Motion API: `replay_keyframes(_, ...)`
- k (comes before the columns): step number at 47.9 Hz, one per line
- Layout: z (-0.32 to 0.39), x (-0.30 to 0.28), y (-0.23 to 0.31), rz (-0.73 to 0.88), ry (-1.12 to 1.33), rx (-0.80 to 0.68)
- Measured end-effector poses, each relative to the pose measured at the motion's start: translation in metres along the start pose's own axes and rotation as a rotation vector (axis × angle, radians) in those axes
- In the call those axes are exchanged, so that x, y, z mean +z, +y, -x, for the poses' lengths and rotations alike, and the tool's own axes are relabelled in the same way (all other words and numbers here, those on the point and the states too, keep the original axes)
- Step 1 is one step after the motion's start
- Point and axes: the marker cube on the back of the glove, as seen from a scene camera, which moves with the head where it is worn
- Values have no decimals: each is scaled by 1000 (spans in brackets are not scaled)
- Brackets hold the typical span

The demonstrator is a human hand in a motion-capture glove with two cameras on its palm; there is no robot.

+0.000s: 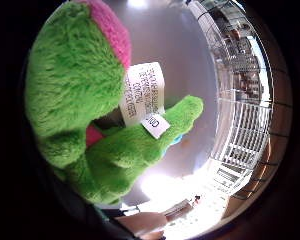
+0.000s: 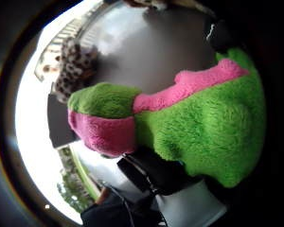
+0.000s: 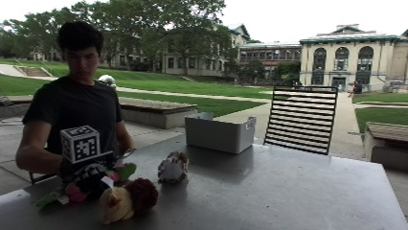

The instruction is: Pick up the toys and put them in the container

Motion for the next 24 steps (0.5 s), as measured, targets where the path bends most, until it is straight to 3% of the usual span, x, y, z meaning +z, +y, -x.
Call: replay_keyframes(24, 6, -16, 4, -97, -87, -64)
